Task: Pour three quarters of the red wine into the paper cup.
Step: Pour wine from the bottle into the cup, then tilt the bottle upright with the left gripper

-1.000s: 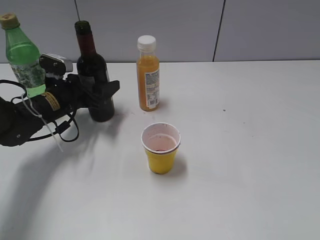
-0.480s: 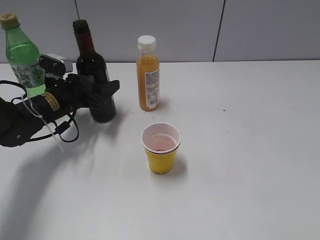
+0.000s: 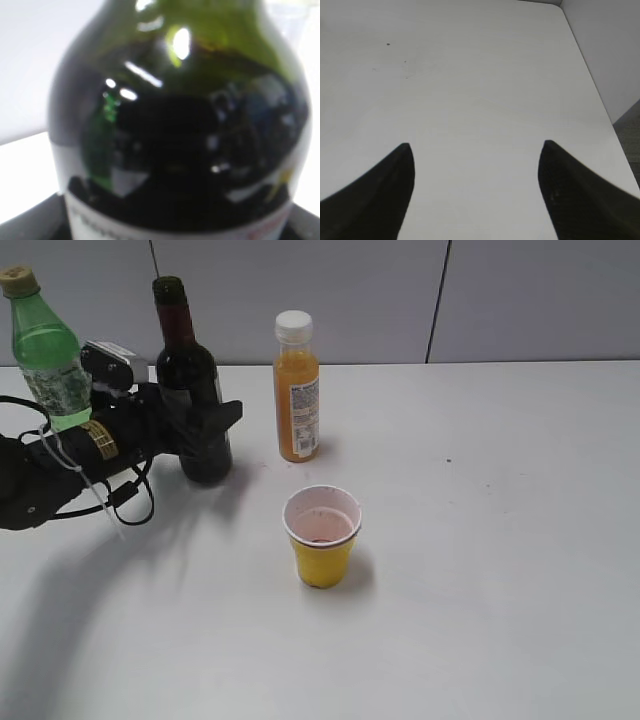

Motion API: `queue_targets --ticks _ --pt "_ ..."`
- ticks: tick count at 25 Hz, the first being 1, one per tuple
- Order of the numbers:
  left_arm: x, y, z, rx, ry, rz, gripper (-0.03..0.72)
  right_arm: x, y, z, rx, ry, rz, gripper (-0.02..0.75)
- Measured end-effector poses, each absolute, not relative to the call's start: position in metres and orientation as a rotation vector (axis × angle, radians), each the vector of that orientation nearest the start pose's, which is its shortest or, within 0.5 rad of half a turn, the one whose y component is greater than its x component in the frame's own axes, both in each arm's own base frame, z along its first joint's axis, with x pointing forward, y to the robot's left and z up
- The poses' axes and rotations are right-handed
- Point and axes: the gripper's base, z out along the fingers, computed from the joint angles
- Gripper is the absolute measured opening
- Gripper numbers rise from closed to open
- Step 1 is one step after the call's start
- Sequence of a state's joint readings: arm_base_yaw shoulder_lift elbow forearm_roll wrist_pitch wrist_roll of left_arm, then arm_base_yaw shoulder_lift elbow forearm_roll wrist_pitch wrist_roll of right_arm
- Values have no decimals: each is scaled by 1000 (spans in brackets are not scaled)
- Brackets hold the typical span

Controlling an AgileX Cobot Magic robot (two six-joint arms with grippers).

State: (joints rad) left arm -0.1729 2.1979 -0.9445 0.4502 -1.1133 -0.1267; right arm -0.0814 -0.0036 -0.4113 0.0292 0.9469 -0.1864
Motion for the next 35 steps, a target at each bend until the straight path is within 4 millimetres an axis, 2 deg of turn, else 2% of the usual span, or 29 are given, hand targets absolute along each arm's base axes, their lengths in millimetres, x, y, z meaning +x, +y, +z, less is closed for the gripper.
queue_targets --ticks 7,12,25,35 --pt "385 -107 135 592 1481 -367 543 9 1 261 -104 2015 -136 583" --pt "382 -110 148 695 1431 -318 543 9 1 261 -104 2015 -136 583" --pt "368 -109 133 1017 1401 -42 543 9 1 261 -104 2015 -136 583" --pt "363 -125 135 1214 1292 162 543 9 1 261 -104 2015 -136 583"
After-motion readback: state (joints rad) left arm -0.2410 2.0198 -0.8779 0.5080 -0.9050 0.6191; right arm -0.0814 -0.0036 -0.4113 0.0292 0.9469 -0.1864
